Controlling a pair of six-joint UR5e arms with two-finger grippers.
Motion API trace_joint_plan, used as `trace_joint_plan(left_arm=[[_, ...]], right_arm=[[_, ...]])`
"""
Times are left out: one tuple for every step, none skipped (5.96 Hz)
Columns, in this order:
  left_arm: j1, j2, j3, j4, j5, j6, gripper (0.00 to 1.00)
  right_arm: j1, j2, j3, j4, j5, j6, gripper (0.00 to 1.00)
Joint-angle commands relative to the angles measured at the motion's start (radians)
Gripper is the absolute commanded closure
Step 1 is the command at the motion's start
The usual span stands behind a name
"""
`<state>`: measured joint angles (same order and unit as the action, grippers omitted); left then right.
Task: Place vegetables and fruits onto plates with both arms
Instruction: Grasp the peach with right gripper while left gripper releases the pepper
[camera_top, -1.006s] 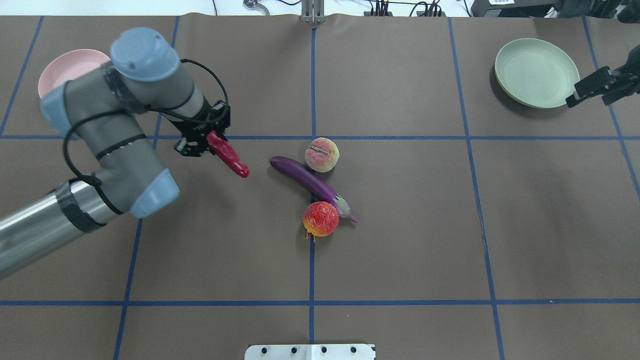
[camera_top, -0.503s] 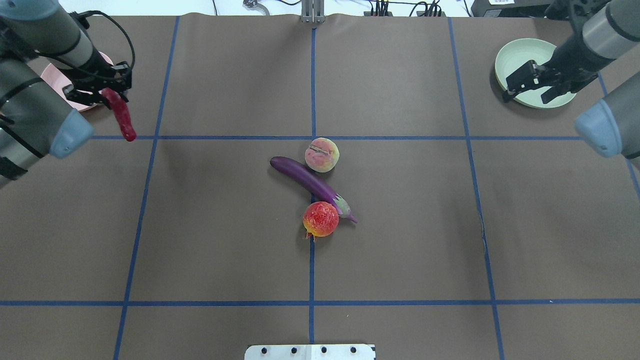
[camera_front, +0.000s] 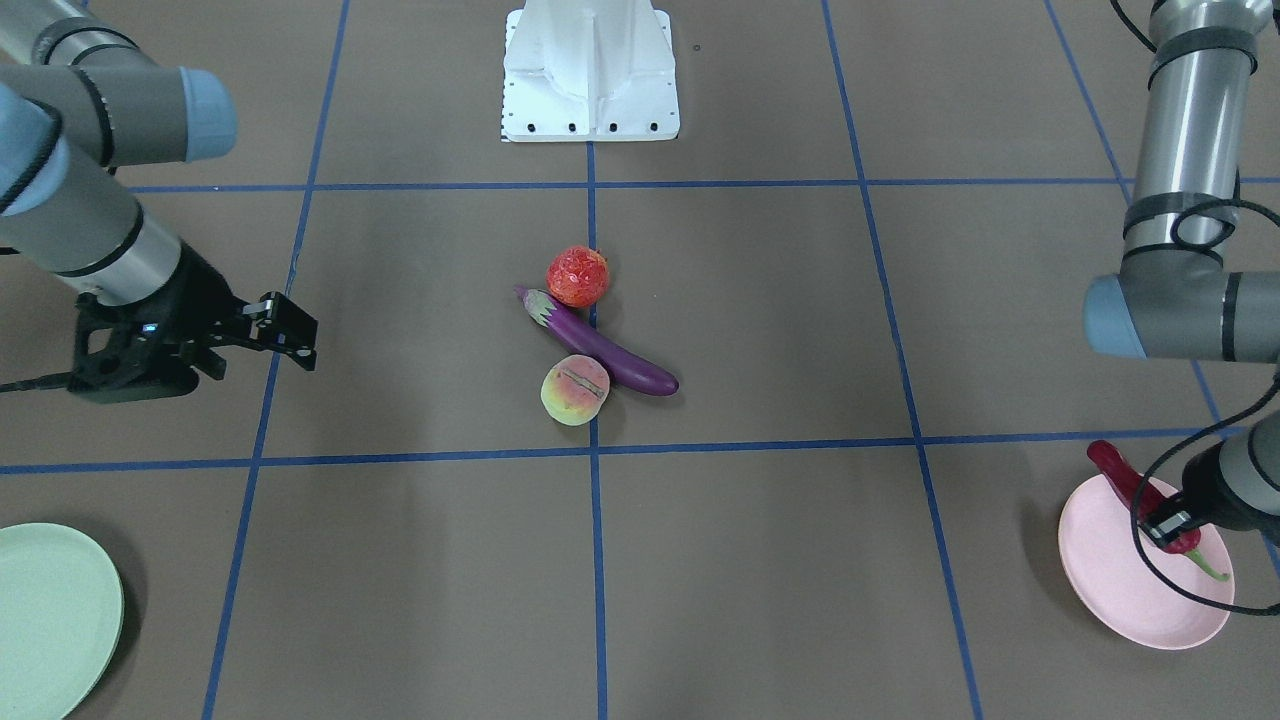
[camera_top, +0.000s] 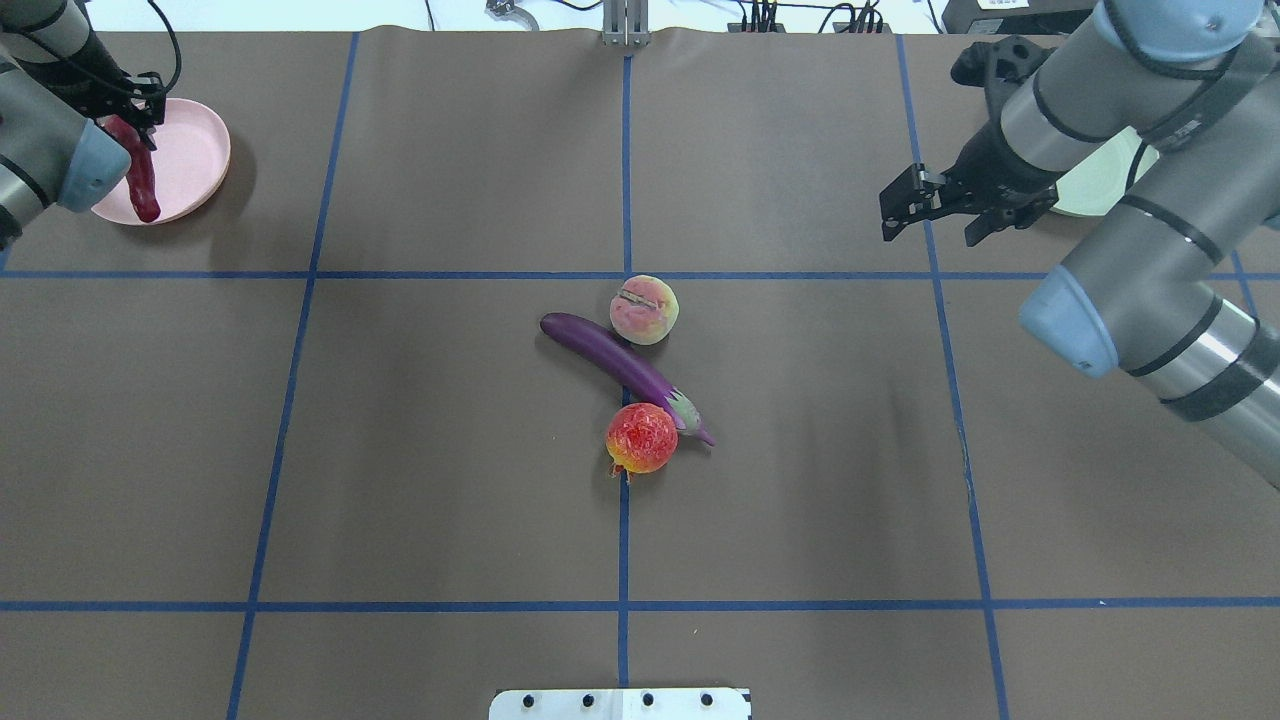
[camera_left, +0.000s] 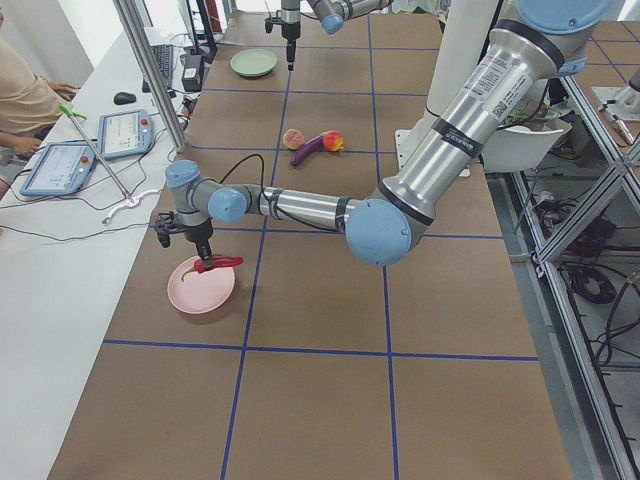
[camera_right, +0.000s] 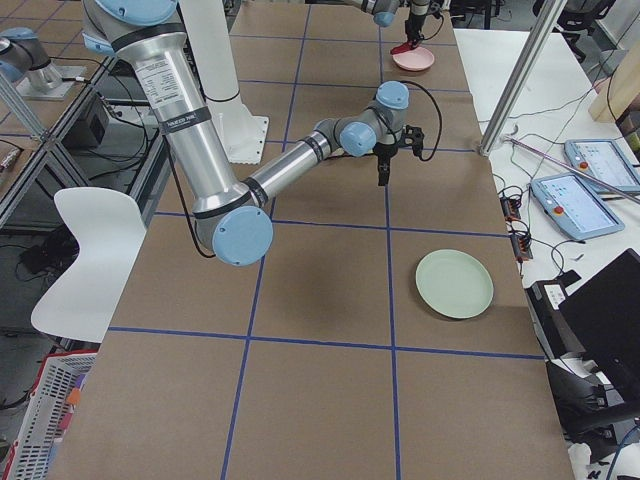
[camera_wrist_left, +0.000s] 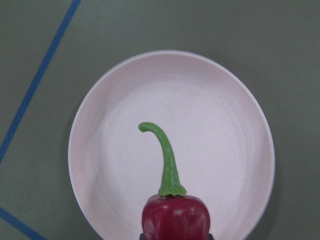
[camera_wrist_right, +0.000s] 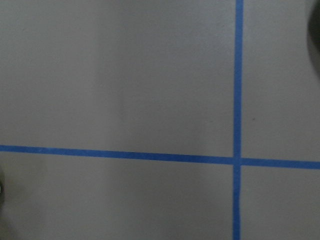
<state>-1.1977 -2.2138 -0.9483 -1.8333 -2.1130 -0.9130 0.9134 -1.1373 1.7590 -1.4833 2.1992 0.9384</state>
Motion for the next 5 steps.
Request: trace_joint_plan(left_arm=[[-0.008, -0.055, 0.161, -0.086, 0.004, 0.019, 1.0], [-0.011, -0.061, 0.234, -0.159, 0.005, 0.017, 1.0], [-0.014, -0.087, 0.278, -0.162, 0.007, 0.017, 0.77], [-0.016, -0.09, 0.284, -0.167, 0.007, 0.019, 0.4], [-0.02, -0.098, 0.283, -0.172, 0.007, 0.017, 0.0]], right_arm=[[-0.092, 0.051, 0.011, 0.0, -0.073, 0.13, 0.0], [-0.117, 0.063, 0.008, 0.0, -0.094, 0.144, 0.01], [-0.137, 0.082, 0.004, 0.0, -0.11, 0.163, 0.01], [-0.18, 0.093, -0.004, 0.017, -0.155, 0.201, 0.01], [-0.245, 0.108, -0.036, 0.088, -0.243, 0.285, 0.01]])
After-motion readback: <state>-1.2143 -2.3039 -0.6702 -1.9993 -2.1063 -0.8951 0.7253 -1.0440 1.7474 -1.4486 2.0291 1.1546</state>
